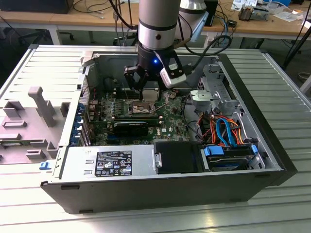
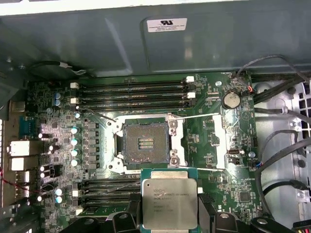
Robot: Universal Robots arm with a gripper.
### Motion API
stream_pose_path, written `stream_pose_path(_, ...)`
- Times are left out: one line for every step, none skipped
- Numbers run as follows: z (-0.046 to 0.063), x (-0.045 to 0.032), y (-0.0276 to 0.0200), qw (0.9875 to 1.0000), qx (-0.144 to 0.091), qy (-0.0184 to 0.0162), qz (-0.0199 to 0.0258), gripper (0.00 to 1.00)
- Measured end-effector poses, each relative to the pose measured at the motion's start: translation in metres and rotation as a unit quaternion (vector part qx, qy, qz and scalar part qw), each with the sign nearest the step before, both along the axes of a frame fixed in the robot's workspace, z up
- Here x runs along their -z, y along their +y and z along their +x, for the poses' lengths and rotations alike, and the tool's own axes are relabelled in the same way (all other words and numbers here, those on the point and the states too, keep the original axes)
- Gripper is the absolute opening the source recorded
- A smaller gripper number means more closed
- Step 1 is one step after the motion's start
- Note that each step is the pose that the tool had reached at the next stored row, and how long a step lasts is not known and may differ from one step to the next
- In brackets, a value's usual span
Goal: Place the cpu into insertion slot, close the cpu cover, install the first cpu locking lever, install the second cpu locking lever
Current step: 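Place the cpu into insertion slot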
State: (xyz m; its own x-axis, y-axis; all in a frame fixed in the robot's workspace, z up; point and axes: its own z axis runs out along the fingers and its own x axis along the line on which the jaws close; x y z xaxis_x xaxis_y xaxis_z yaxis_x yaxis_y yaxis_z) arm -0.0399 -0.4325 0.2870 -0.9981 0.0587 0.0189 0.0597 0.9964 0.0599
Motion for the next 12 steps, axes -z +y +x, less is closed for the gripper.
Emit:
stream_pose_path(0.0,0.0001,0.0,1.0,0.009,0.0,0.0,0.55)
stream_pose_path(0.0,0.0003,0.0,0.9998,0.02,0.0,0.0,0.55)
stream_pose_path(0.0,0.0004,0.0,0.9996,0.027,0.0,0.0,0.55)
stream_pose_path(0.0,0.0005,0.0,0.9993,0.038,0.0,0.0,0.55)
stream_pose_path(0.0,0.0005,0.0,0.9991,0.043,0.0,-0.0001,0.55)
stream_pose_path(0.0,0.0006,0.0,0.9989,0.047,0.0,-0.0001,0.55)
stream_pose_path(0.0,0.0007,0.0,0.9988,0.049,0.0,-0.0001,0.55)
stream_pose_path(0.0,0.0007,0.0,0.9987,0.051,0.0,-0.0001,0.55)
stream_pose_path(0.0,0.0007,0.0,0.9986,0.053,0.0,-0.0001,0.55)
stream_pose_path(0.0,0.0007,0.0,0.9985,0.055,0.0,-0.0001,0.55)
stream_pose_path(0.0,0.0008,0.0,0.9984,0.056,0.0,0.0,0.55)
stream_pose_path(0.0,0.0009,0.0,0.9983,0.058,0.0,0.0,0.55)
